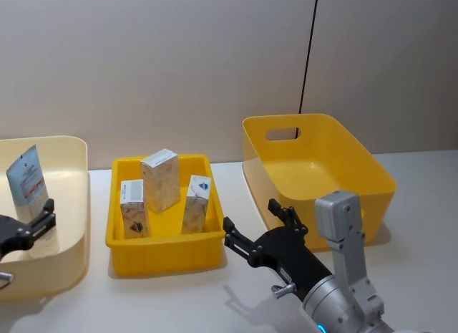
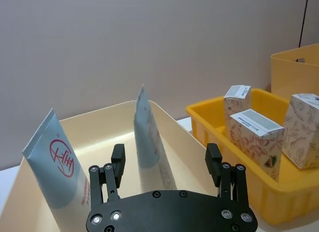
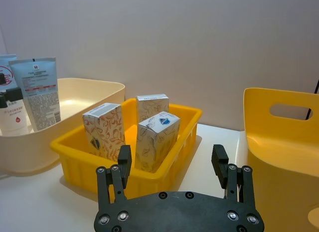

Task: Bimanual collaborative sorting of washing and personal care products

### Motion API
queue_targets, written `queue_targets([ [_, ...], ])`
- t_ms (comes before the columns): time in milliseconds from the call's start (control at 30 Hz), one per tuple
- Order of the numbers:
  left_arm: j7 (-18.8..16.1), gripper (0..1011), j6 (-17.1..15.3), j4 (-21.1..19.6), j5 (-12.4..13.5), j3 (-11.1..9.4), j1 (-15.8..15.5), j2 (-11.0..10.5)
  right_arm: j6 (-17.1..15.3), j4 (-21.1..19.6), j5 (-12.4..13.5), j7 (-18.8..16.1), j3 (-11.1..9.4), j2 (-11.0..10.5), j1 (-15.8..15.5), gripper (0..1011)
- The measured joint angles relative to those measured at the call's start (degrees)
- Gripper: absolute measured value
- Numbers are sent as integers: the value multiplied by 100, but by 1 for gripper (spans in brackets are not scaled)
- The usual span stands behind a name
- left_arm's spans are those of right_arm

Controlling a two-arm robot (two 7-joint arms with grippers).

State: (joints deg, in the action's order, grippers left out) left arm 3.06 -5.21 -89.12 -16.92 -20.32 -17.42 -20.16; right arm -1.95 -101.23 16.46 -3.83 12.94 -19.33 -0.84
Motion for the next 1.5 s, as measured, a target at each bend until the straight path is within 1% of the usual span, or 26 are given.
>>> queue_targets([
  [100, 108, 1003, -65, 122, -146, 91, -82, 37, 0, 0, 0, 0, 0, 0, 0, 1001],
  [233, 236, 1003, -131, 263, -290, 168, -168, 74, 0, 0, 0, 0, 0, 0, 0, 1001],
  [267, 236, 1003, -131, 263, -290, 168, -168, 74, 0, 0, 0, 0, 0, 0, 0, 1001],
  [300, 321, 1004, -164, 361, -374, 215, -230, 102, 0, 0, 0, 0, 0, 0, 0, 1001],
  [567, 625, 1003, -239, 695, -621, 310, -428, 184, 0, 0, 0, 0, 0, 0, 0, 1001],
  [700, 803, 1003, -255, 950, -726, 340, -580, 252, 0, 0, 0, 0, 0, 0, 0, 1001],
  [1033, 1024, 1003, -199, 1404, -790, 348, -870, 413, 0, 0, 0, 0, 0, 0, 0, 1001],
  [1300, 1070, 1003, -119, 1674, -761, 341, -1052, 531, 0, 0, 0, 0, 0, 0, 0, 1001],
  [1400, 1077, 966, -103, 1722, -750, 340, -1083, 551, 0, 0, 0, 0, 0, 0, 0, 1001],
  [1500, 1087, 885, -85, 1784, -736, 337, -1125, 577, 0, 0, 0, 0, 0, 0, 0, 1001],
])
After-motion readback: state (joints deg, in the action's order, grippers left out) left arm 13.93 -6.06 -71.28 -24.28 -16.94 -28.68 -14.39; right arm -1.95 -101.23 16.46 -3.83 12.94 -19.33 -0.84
